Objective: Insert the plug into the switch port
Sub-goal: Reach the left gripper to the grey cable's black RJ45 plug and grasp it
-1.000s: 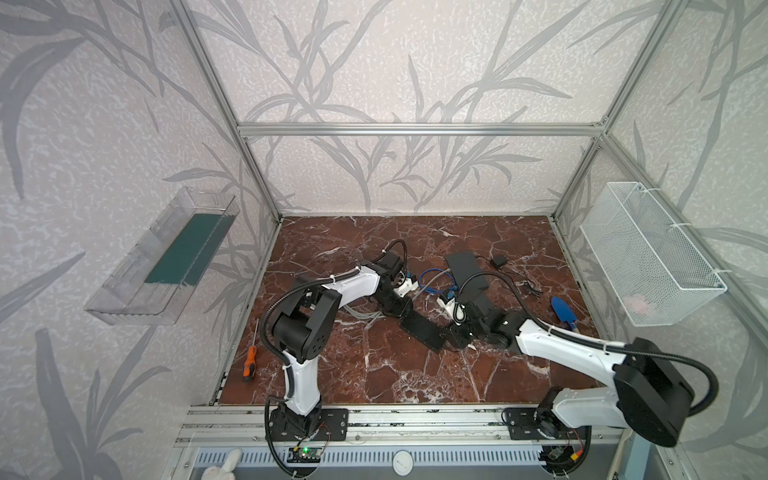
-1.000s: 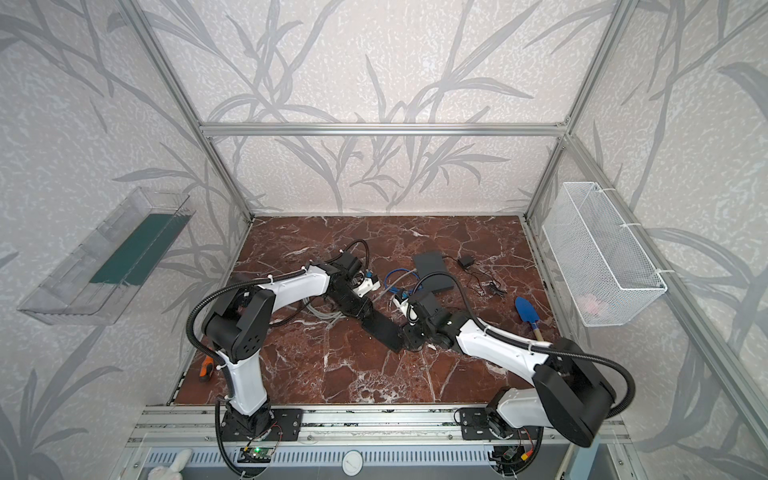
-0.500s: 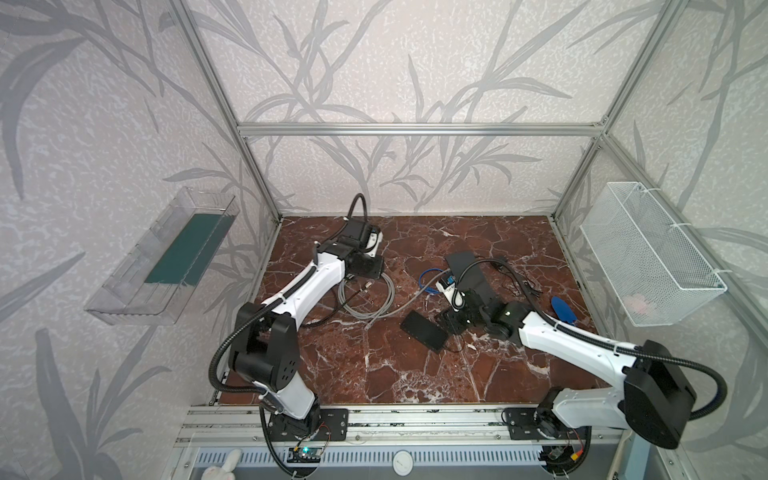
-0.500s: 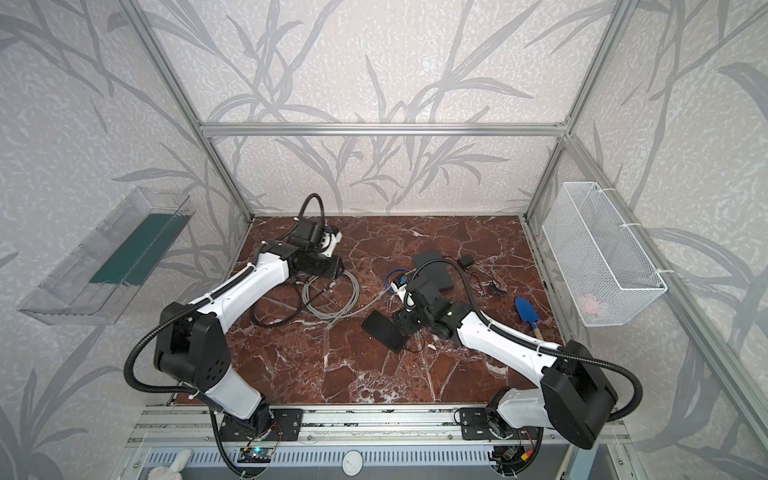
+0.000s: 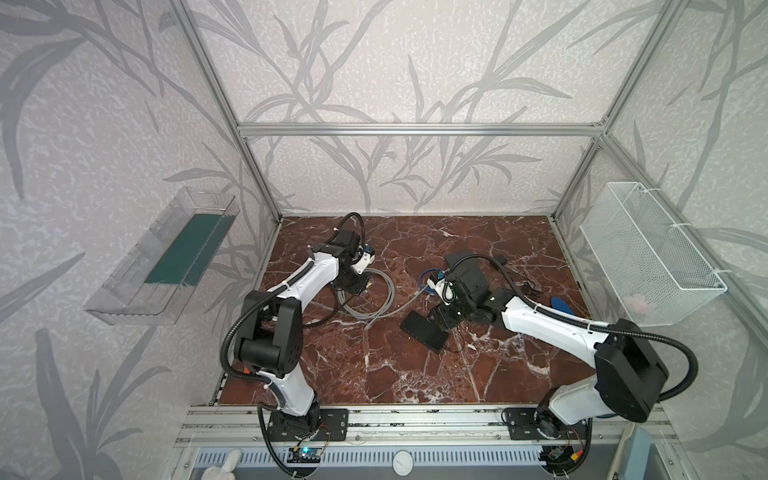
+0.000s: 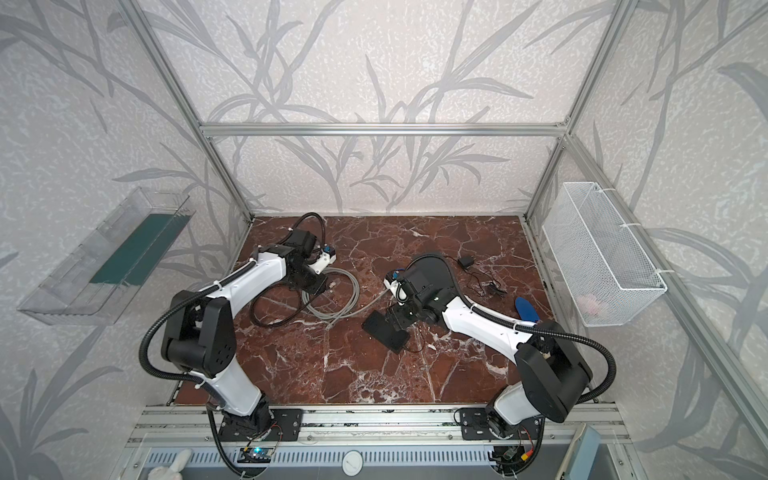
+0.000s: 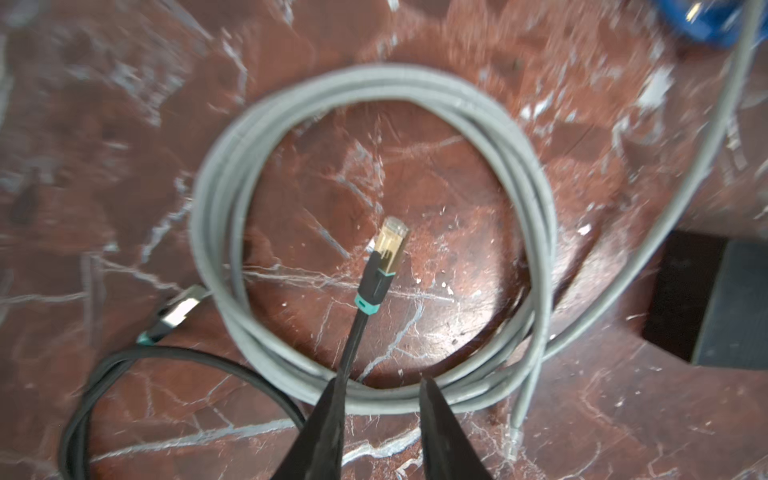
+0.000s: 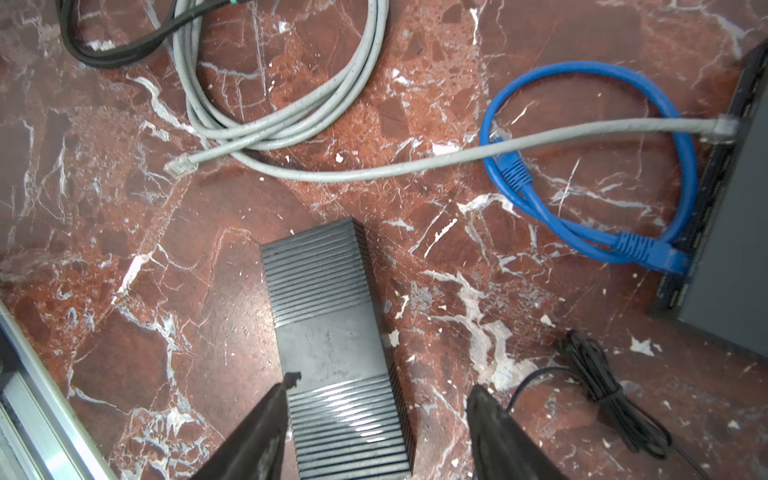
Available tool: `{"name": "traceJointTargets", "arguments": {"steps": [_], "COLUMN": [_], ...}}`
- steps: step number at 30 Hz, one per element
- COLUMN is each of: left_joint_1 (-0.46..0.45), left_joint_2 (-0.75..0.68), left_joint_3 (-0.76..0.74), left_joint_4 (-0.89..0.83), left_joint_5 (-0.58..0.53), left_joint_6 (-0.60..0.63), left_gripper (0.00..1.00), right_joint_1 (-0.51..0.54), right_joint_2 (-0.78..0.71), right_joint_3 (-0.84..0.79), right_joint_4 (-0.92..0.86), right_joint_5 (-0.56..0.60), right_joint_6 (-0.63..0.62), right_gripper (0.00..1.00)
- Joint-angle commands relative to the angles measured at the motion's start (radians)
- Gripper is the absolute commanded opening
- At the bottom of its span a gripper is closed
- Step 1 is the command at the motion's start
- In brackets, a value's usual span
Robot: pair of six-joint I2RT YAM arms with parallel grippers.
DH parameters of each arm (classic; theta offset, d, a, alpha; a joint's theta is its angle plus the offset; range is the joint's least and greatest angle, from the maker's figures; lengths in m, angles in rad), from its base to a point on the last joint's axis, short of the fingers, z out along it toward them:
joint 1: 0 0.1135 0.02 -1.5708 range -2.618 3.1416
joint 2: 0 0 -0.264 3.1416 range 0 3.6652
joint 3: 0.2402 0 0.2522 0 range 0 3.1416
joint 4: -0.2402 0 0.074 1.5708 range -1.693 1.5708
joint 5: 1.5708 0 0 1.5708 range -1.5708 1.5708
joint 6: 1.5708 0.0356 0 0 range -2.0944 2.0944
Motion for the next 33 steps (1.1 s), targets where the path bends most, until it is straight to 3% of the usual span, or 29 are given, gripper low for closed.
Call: {"name": "traceJointTargets", "arguments": {"steps": [1,14,19,23,28,33], "left_joint_1": [0.004,0.015,0.024,0.046,0.063,0.081], "left_joint_2": [0.057,0.163,0.126,0.071,0.043,0.103], "left_joint_3": [0.035,0.122,0.144,0.156,0.121,0.122], "left_joint_4": [-0.067,-0.068,-0.089,-0.11,-0.058,-0.056], "left_joint_5": [0.022,-0.007,0.027,0.13,0.046,0.05], "left_joint_6": [0.079,0.078,0.062,0.051,0.047,0.053], "left_gripper": [0.33,0.36,0.38,0.38,0.4,0.41], "right_joint_1": [-0.007,-0.01,-0.01,-0.01,-0.01,-0.01], "right_joint_2": [0.01,0.033,0.046,0.053,0.061,0.071], "right_joint_3": [0.029,0.045,0.053,0.05,0.05,0.059], "right_joint_4": [-0.025,-0.029,-0.026,-0.022,-0.014,-0.009], "right_joint_5": [-0.027,-0.024,-0.032,-0.041,-0.051,-0.06], "right_joint_6": [0.018,0.039,0.046,0.048,0.053,0.053], "right_gripper": [0.67,0.66,0.66,0.65,0.65,0.65]}}
